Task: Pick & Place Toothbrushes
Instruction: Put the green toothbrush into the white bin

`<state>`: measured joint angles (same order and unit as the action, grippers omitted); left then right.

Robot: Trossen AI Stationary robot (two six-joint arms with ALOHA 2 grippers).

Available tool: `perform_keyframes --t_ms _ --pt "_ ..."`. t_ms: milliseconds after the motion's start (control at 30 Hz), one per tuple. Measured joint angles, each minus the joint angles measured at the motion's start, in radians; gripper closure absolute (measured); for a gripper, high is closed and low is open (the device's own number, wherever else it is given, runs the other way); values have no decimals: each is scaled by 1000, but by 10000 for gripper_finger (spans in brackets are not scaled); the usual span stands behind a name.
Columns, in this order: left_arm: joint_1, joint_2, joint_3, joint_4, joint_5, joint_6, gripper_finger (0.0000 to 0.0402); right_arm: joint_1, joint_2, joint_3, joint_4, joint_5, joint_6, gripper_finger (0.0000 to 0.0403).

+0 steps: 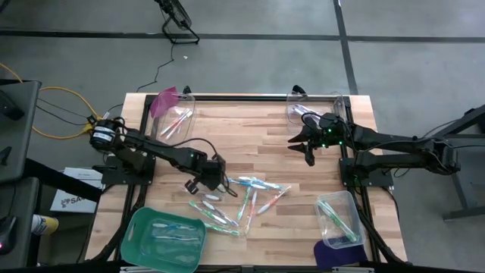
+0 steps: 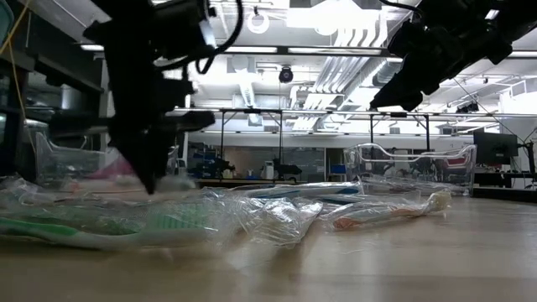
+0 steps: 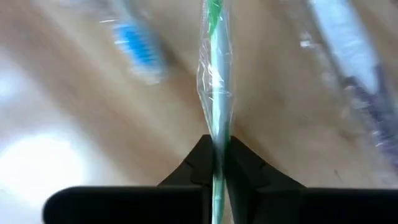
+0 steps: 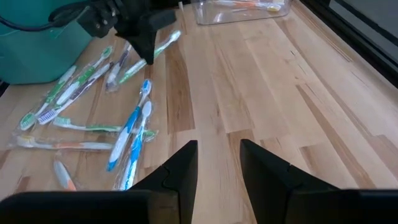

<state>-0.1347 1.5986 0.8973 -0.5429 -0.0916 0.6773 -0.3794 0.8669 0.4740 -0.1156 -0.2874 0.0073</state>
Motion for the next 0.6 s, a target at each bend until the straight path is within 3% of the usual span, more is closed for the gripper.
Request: perform_keyframes --t_ms 233,600 --pt "-2 -54 90 -73 -118 44 390 0 0 0 1 0 0 290" --pt "-1 -195 106 343 -185 254 390 4 2 0 83 -4 0 290"
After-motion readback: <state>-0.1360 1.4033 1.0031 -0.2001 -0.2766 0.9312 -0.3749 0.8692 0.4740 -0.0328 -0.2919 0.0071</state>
